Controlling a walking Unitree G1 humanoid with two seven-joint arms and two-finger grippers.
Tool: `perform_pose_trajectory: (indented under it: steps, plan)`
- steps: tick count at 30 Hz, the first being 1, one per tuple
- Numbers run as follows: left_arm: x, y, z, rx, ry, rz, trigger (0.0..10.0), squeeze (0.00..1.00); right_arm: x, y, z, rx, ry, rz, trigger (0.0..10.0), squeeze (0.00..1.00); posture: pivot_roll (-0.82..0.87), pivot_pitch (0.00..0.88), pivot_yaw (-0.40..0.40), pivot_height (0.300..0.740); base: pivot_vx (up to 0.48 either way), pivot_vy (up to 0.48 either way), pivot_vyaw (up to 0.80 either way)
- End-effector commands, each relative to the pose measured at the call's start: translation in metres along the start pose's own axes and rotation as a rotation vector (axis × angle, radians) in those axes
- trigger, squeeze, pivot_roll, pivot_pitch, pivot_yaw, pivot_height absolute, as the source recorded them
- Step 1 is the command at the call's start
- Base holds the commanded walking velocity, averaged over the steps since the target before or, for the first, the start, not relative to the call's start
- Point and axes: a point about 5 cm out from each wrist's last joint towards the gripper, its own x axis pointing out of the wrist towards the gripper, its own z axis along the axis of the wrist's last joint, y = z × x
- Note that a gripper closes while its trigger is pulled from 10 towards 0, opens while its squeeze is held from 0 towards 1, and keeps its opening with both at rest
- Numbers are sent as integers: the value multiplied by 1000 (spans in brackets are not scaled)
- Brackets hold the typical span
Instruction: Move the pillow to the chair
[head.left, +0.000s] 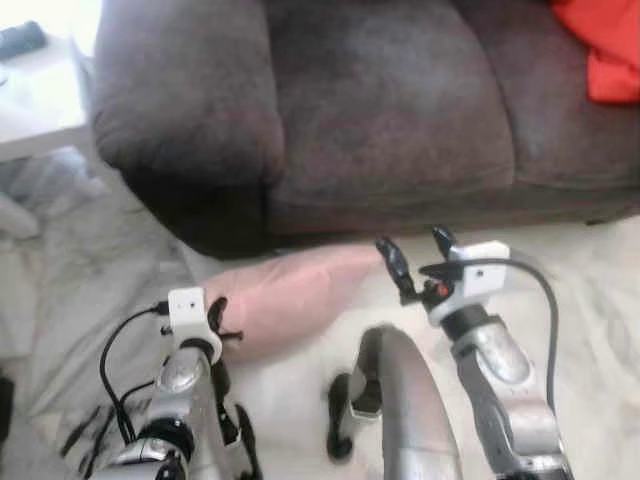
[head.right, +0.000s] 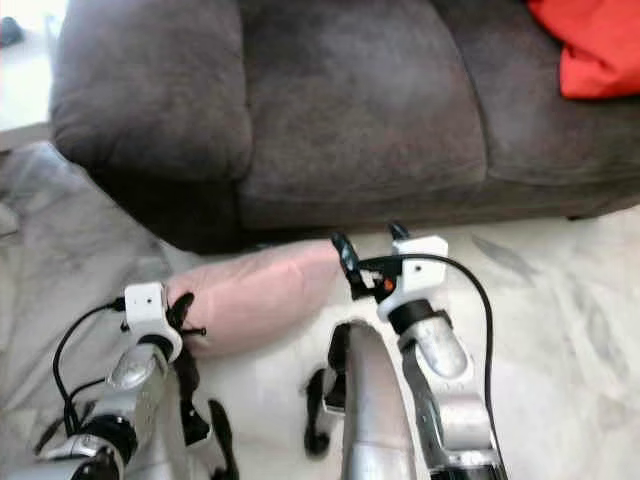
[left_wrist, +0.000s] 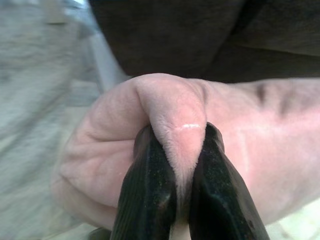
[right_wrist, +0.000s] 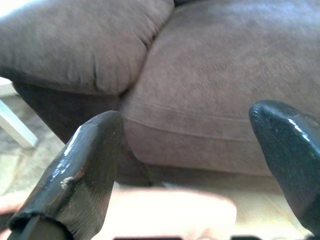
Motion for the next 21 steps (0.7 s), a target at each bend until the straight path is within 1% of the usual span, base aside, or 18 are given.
perform_pose_trajectory:
  steps: [1, 3, 7, 8, 10, 11, 14, 19, 21]
  plan:
    - [-2, 1, -5, -17, 18, 7, 10000, 0, -6, -7, -9, -7, 30, -29, 10000, 0, -66, 242, -51, 542, -300, 0, 0]
    - [0, 1, -1, -3, 6, -4, 10000, 0, -1, -11, -10, -12, 23, -38, 10000, 0, -56, 205, -44, 542, -304, 0, 0]
    - [2, 0, 5, 16, -16, -15, 10000, 0, 2, -14, -11, -21, 17, -45, 10000, 0, -44, 173, -36, 542, -291, 0, 0]
    - [3, 0, 9, 41, -39, -29, 10000, 0, 3, -16, -11, -26, 13, -50, 10000, 0, -38, 158, -31, 542, 0, 0, 0]
    - [3, 0, 11, 51, -45, -34, 10000, 0, 4, -17, -12, -26, 11, -51, 10000, 0, -36, 154, -29, 542, 0, 0, 0]
    - [4, -1, 13, 59, -57, -44, 10000, 0, 6, -17, -14, -27, 9, -54, 10000, 0, -28, 130, -21, 542, 0, 0, 0]
    - [4, 0, 20, 91, -93, -66, 10000, 0, 11, -16, -14, -26, -4, -54, 10000, 0, -19, 100, -11, 542, 0, 0, 0]
    - [5, 2, 29, 110, -135, -79, 10000, 0, 15, -16, -16, -24, -11, -59, 10000, 0, -8, 74, -4, 542, 0, 0, 0]
    - [4, 6, 35, 114, -161, -66, 10000, 0, 18, -17, -17, -30, -10, -63, 10000, 0, 0, 54, 3, 542, 0, 0, 0]
